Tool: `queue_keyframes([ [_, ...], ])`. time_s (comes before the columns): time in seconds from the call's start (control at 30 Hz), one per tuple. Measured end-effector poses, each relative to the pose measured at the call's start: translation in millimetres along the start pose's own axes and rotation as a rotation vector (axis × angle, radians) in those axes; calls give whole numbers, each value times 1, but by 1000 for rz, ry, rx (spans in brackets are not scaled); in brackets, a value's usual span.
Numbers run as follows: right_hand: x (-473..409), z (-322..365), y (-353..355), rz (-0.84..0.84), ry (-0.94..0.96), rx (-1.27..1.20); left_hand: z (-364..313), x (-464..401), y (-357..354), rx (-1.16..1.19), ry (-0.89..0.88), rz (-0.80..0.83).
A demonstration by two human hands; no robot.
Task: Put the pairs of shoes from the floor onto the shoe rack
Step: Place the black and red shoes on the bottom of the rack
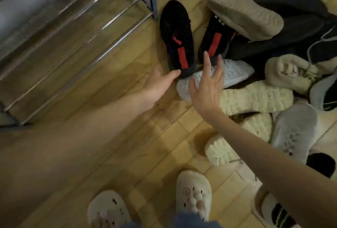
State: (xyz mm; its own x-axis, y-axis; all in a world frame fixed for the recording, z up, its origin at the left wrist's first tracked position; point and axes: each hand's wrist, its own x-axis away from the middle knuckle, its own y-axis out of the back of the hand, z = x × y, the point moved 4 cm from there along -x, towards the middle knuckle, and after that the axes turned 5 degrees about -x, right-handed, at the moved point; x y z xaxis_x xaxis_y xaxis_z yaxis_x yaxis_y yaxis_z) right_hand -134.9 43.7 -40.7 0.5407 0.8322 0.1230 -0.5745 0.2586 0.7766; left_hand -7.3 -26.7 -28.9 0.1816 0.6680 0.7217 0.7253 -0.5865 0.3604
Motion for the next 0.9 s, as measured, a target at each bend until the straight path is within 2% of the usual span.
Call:
queue_keyframes([
  [0.1, -25, -11, -4, -208, 18, -57, 1, -42, -9, 98, -2, -4],
  [0.2, -45, -24, -11, -311, 18, -112, 1, -74, -15, 69, -54, -35],
  [0.3, -56, -35, -16, -348, -12, -187, 4, -91, -18, 151, -67, -13],
  [0.4, -66, -39, -17, -359, -102, -384, 9, -97, -23, 318, -70, 68],
  [0.5, -74, -36, -15, -358, -176, -476, 12, -93, -13, 386, -82, 42],
  [0.57, -76, -32, -15, -353, -204, -415, 13, -81, 0, 437, -97, 40],
  [0.7, -80, -28, -20, -261, -273, -122, 24, -50, 29, 601, -83, 189],
  [0.8, -88, -23, -20, -186, -361, 39, 41, -33, 45, 557, -76, 159],
  [0.9, -92, -15, -11, -165, -415, 46, 60, -18, 55, 526, -103, 143],
])
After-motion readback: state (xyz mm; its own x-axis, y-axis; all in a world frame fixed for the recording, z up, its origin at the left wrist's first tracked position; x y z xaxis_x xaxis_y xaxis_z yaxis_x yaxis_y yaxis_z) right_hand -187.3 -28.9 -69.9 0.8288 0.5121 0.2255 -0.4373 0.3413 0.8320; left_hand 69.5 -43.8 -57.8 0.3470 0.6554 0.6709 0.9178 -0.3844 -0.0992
